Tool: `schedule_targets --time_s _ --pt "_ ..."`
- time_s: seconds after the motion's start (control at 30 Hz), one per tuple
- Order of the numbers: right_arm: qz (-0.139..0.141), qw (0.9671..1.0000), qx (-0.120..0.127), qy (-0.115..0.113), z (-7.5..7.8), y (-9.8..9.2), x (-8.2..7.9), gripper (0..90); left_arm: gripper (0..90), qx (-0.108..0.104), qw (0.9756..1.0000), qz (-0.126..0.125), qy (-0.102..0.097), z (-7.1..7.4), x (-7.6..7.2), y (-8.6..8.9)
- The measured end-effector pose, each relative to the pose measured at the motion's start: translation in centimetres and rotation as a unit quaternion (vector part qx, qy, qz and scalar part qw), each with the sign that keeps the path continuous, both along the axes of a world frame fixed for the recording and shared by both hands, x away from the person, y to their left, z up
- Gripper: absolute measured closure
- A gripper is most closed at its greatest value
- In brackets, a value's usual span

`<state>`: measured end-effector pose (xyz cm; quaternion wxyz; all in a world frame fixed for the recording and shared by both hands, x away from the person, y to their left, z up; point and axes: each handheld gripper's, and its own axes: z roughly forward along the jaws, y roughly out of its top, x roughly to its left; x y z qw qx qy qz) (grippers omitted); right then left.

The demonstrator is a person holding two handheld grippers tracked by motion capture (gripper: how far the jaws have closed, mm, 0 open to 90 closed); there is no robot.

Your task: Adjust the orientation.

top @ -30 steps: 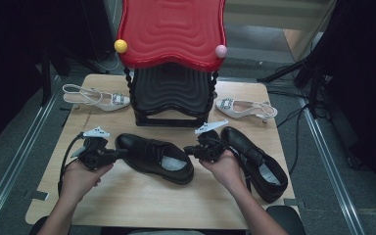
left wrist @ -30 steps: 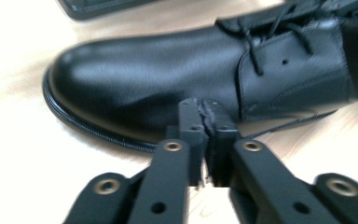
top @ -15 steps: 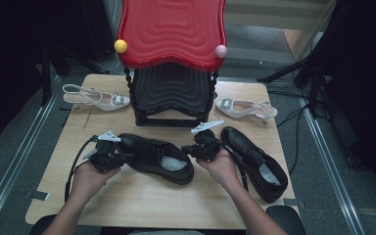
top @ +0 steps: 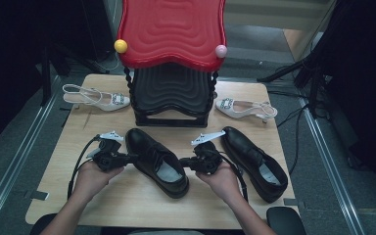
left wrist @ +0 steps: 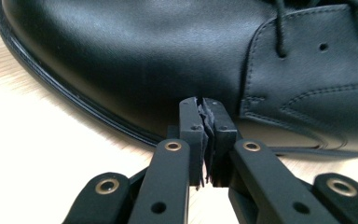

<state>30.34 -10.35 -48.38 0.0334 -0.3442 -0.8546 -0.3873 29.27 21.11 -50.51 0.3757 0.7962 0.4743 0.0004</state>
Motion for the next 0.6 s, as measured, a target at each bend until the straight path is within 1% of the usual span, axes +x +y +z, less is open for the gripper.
schedule_targets --time_s 0.03,0.07,0.2,0.27,0.33,0.43,0.53,0.57,0.6 --pt "-0.003 1.0 0.001 0.005 0.0 -0.1 -0.2 90.0 88.5 -0.002 1.0 -0.003 0.001 0.0 0.1 -0.1" --pt "-0.006 0.9999 0.003 0.008 0.0 -0.1 -0.4 90.0 88.7 0.0 1.0 -0.005 -0.001 0.0 0.1 -0.3" --pt "-0.007 0.9999 0.006 0.012 -0.1 -0.3 -1.1 90.0 89.0 0.021 0.9996 -0.018 -0.007 0.1 0.4 -1.1" --pt "-0.006 0.9999 0.005 0.014 -0.1 -0.3 -1.3 90.0 89.1 0.023 0.9995 -0.022 -0.008 0.2 0.6 -1.3" --pt "-0.008 0.9997 0.008 0.021 -0.1 -0.3 -1.5 90.0 89.5 0.02 0.9995 -0.024 -0.006 0.1 0.8 -1.4" --pt "-0.005 0.9998 0.007 0.02 -0.1 -0.2 -1.8 90.0 89.7 0.016 0.9995 -0.025 -0.004 0.1 1.1 -1.6" --pt "0.001 0.9999 0.004 0.017 -0.3 0.0 -2.3 89.3 89.7 0.0 0.9997 -0.023 0.001 -0.1 1.6 -1.7" --pt "0.002 0.9998 0.008 0.018 -0.4 0.1 -2.5 90.0 89.8 -0.005 0.9997 -0.022 0.003 -0.1 1.8 -1.8" --pt "0.002 0.9997 0.013 0.022 -0.5 0.1 -2.7 90.0 89.9 -0.004 0.9997 -0.024 0.002 -0.2 1.9 -1.9"
